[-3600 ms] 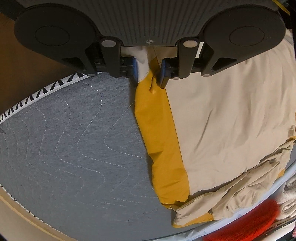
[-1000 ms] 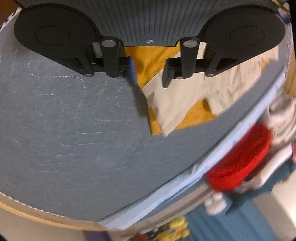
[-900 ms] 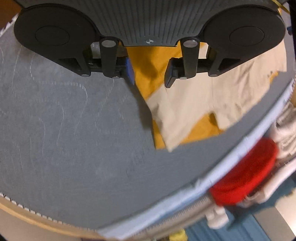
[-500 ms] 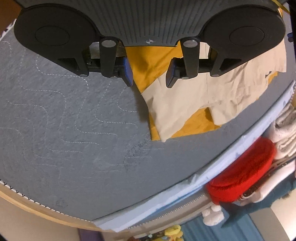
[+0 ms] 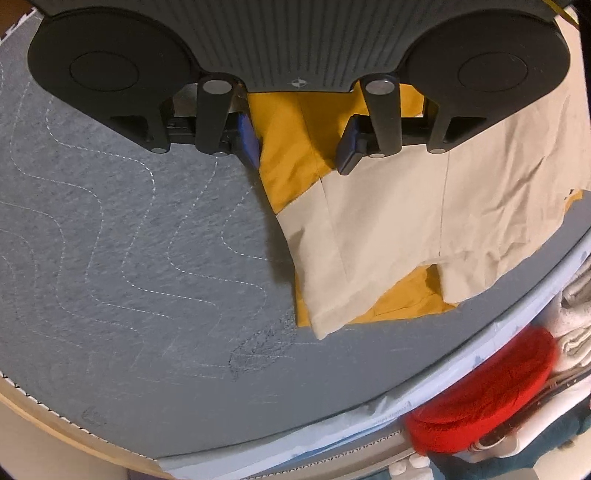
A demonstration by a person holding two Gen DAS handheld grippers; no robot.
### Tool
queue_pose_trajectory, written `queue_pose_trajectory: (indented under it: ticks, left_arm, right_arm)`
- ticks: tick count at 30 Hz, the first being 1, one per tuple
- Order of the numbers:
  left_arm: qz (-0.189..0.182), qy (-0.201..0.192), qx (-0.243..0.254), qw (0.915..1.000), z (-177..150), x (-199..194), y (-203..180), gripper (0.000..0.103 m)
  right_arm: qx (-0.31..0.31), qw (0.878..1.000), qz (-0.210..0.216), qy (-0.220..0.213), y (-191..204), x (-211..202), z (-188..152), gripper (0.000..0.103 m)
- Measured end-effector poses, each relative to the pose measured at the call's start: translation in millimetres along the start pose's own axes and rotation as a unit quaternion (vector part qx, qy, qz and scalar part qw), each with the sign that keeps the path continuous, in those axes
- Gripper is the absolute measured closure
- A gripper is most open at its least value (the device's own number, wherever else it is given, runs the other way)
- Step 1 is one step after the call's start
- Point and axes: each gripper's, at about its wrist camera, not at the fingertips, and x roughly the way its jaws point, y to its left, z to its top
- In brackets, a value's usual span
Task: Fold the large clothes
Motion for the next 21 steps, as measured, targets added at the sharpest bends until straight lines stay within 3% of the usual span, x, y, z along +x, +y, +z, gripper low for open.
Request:
queue_pose_trajectory:
  ticks: [5, 7, 9, 11, 12, 13, 15, 21]
  left_arm:
    - [0.001, -0.002, 0.002, 1.0, 3.4, 6.3, -0.6, 0.055]
    - [0.0, -0.004, 0.005, 1.0, 4.0, 7.4, -0.9, 0.055]
    - [-0.002, -0.006, 0.011, 0.9999, 4.1, 7.9, -2.7, 0.057]
    - [-0.006, -0.008, 0.023, 0.9997, 3.3, 8.1, -6.2, 0.071]
    - [-0.007, -0.009, 0.03, 0.9995, 2.8, 7.8, -7.8, 0.09]
    - [-0.006, -0.011, 0.038, 0.9992, 2.3, 6.8, -9.8, 0.1]
    - [-0.002, -0.028, 0.047, 0.9985, 2.5, 0.1, -11.1, 0.103]
    - [-0.019, -0.131, 0.021, 0.991, 8.6, -39.1, -3.2, 0.103]
  right_arm:
    - [-0.018, 1.0, -0.006, -0.006, 7.8, 4.0, 3.9, 0.059]
    - [-0.033, 0.999, -0.009, -0.013, 11.8, 3.0, 3.5, 0.077]
    - [-0.051, 0.998, -0.014, -0.027, 15.4, -0.9, 3.3, 0.089]
    - [-0.066, 0.997, -0.011, -0.041, 18.5, -5.2, 3.0, 0.096]
    - [-0.075, 0.996, -0.013, -0.049, 20.5, -7.7, 2.7, 0.098]
    - [-0.083, 0.995, -0.014, -0.06, 22.5, -11.7, 2.2, 0.099]
    - [-0.084, 0.993, -0.008, -0.087, 24.5, -22.9, 3.0, 0.101]
    - [-0.038, 0.978, 0.026, -0.202, 23.1, -65.5, 13.8, 0.102]
